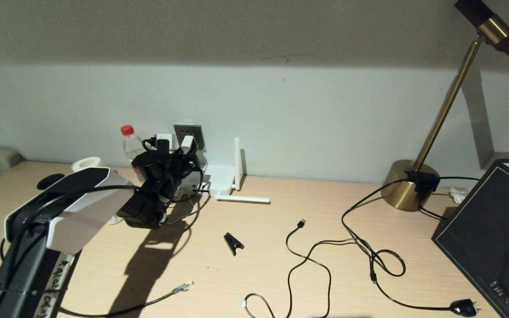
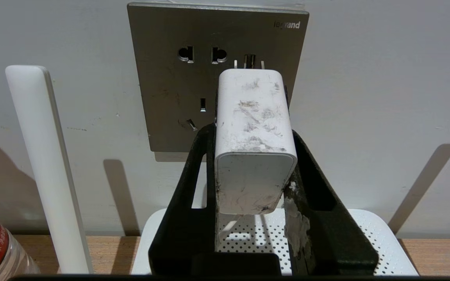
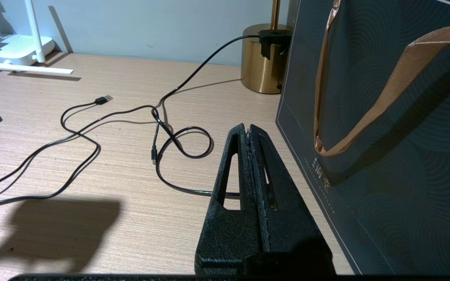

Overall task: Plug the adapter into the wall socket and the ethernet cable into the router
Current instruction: Plug plug into socket

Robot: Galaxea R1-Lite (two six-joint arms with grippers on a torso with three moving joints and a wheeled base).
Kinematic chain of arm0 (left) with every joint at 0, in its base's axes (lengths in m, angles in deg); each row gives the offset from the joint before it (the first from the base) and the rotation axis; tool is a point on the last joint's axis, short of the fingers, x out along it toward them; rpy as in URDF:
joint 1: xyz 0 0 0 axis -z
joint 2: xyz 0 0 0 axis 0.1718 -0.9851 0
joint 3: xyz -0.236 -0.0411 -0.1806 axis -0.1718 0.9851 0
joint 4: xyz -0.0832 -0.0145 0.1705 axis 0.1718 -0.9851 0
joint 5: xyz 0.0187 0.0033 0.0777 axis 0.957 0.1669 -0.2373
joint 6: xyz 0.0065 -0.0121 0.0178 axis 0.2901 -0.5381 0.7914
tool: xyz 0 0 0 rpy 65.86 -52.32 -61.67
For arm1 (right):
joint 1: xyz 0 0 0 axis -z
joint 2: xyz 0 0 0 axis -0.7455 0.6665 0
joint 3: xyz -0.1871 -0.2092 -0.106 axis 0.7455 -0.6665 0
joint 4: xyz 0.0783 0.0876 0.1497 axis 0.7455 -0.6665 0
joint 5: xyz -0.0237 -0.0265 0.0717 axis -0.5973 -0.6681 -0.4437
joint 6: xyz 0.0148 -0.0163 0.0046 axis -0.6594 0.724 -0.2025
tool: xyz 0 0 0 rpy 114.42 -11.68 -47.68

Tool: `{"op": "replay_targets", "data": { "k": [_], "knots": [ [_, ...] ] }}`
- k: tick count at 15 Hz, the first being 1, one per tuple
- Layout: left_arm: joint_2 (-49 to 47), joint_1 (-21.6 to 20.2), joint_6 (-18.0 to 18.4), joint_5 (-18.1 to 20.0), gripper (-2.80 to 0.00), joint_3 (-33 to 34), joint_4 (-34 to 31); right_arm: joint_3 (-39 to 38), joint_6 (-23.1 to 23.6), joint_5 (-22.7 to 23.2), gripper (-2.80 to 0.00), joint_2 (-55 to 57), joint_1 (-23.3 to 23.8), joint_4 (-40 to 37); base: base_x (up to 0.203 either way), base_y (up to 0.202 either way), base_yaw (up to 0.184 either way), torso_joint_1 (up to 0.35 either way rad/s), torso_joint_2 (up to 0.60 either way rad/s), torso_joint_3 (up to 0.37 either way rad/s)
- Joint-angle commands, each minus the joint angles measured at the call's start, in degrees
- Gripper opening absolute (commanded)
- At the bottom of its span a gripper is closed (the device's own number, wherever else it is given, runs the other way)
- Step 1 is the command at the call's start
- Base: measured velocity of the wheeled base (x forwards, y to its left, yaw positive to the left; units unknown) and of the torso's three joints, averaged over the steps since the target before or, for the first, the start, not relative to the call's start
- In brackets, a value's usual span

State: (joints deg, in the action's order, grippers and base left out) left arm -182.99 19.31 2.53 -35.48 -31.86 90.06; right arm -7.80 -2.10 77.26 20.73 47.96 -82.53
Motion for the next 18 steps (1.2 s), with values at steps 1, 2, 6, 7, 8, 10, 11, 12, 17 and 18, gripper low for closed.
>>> {"op": "replay_targets", "data": {
  "k": [1,2,6,7,8,10,11,12,17,18],
  "knots": [
    [0.1,-0.1,0.0,0.0,-2.80,0.0,0.5,-2.0,0.0,0.0,-2.80,0.1,0.0,0.1,0.000,0.000,0.000,0.000,0.00,0.000],
    [0.1,-0.2,0.0,0.0,-2.80,0.0,0.5,-2.0,0.0,0.0,-2.80,0.1,0.0,0.1,0.000,0.000,0.000,0.000,0.00,0.000],
    [0.0,-0.5,-0.4,0.0,-2.80,0.0,0.5,-2.0,0.0,0.0,-2.80,0.1,0.0,0.1,0.000,0.000,0.000,0.000,0.00,0.000],
    [0.0,-0.6,-0.9,0.0,-2.80,0.0,0.5,-2.0,0.0,0.0,-2.80,0.1,0.0,0.1,0.000,0.000,0.000,0.000,0.00,0.000],
    [0.0,-0.7,-0.9,0.0,-2.80,0.0,0.5,-2.0,0.0,0.0,-2.80,0.1,0.0,0.1,0.000,0.000,0.000,0.000,0.00,0.000],
    [-0.1,-1.0,-0.9,0.0,-2.80,0.1,0.5,-2.0,0.0,0.0,-2.80,0.1,0.0,0.1,0.000,0.000,0.000,0.000,0.00,0.000],
    [-0.1,-1.0,-0.9,0.0,-2.80,0.1,0.5,-2.0,0.0,0.0,-2.80,0.1,0.0,0.1,0.000,0.000,0.000,0.000,0.00,0.000],
    [-0.2,-1.0,-0.9,0.0,-2.80,0.1,0.5,-2.0,0.0,0.0,-2.80,0.1,0.0,0.1,0.000,0.000,0.000,0.000,0.00,0.000],
    [-0.5,-1.0,-1.0,0.1,-2.80,0.0,0.4,-2.0,0.0,0.0,-2.80,0.1,0.0,0.1,0.000,0.000,0.000,0.000,0.00,0.000],
    [-0.5,-1.0,-1.0,0.1,-2.80,0.0,0.4,-2.0,0.0,0.0,-2.80,0.1,0.0,0.1,0.000,0.000,0.000,0.000,0.00,0.000]
  ]
}}
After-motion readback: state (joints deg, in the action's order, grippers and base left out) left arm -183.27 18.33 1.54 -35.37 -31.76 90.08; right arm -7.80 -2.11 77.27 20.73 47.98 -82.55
